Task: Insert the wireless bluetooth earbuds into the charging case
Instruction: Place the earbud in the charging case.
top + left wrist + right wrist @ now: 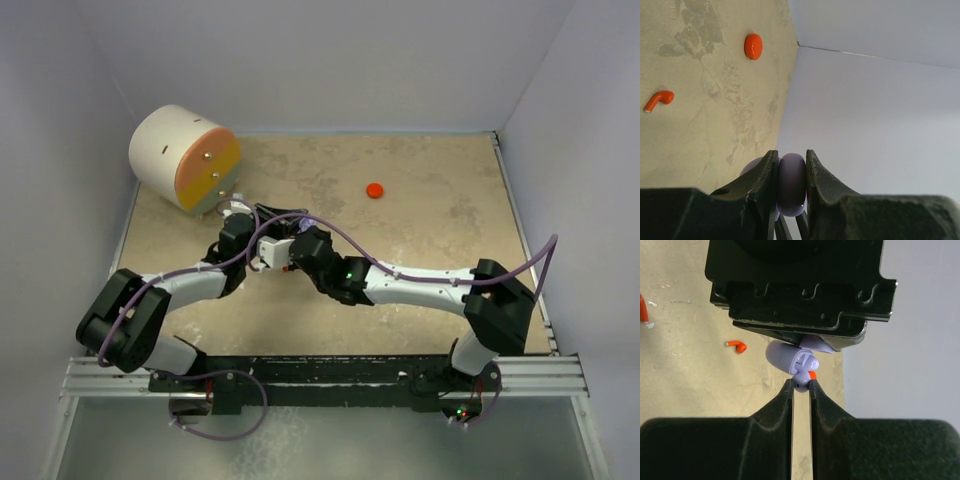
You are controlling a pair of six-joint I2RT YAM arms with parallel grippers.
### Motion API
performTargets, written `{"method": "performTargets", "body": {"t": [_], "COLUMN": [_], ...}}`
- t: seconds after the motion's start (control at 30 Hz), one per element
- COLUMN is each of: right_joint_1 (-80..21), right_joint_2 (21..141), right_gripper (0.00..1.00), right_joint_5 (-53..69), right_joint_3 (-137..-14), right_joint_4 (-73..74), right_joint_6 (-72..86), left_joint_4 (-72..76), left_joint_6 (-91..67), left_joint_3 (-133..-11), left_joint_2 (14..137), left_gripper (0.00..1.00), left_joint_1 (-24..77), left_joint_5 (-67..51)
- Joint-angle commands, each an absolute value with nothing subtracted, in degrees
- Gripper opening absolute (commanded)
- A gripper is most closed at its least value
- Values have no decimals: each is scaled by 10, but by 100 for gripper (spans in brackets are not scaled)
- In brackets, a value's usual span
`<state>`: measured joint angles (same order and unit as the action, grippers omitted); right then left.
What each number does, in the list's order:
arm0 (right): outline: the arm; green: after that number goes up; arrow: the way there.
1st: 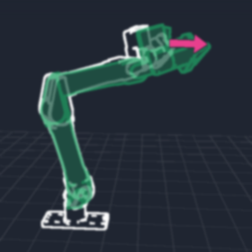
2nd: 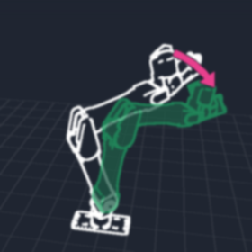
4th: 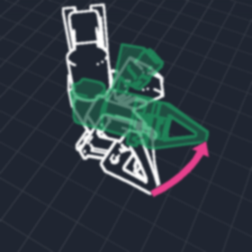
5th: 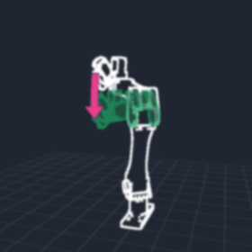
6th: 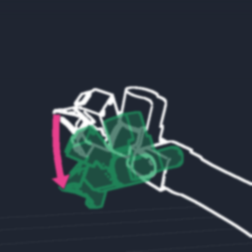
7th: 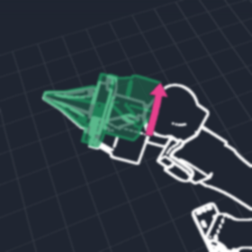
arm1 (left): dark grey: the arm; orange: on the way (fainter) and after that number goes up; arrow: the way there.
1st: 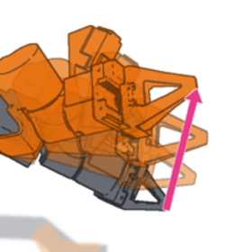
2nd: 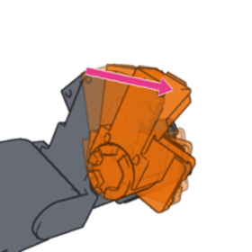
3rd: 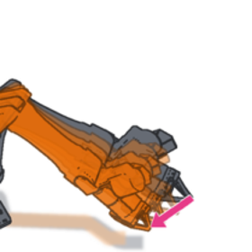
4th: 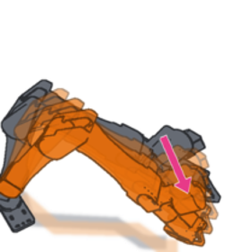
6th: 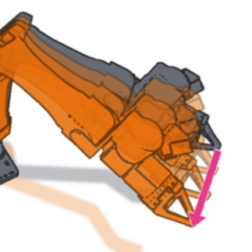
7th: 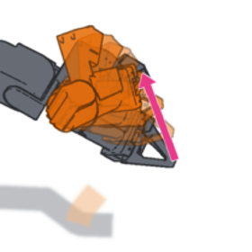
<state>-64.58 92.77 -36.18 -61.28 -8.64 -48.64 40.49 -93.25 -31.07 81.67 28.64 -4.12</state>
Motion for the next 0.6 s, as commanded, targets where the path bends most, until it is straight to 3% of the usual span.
{"method": "performTargets", "body": {"t": [0.0, 0.2, 0.3, 0.5, 0.57], "right_joint_1": [-652, -652, -653, -652, -652], "right_joint_2": [937, 945, 942, 932, 925], "right_gripper": [0, 1, 6, 24, 41], "right_joint_5": [-362, -372, -370, -358, -352], "right_joint_3": [-639, -653, -659, -663, -661], "right_joint_4": [-53, -36, -31, -18, -20], "right_joint_6": [-470, -457, -450, -431, -426], "left_joint_4": [446, 447, 448, 453, 453], "left_joint_6": [-936, -936, -936, -938, -939], "left_joint_3": [-342, -343, -342, -340, -341], "left_joint_2": [811, 811, 811, 812, 812], "left_gripper": [0, 0, 0, 0, 0], "left_joint_1": [287, 287, 287, 287, 287], "left_joint_5": [-40, -40, -39, -35, -34]}}
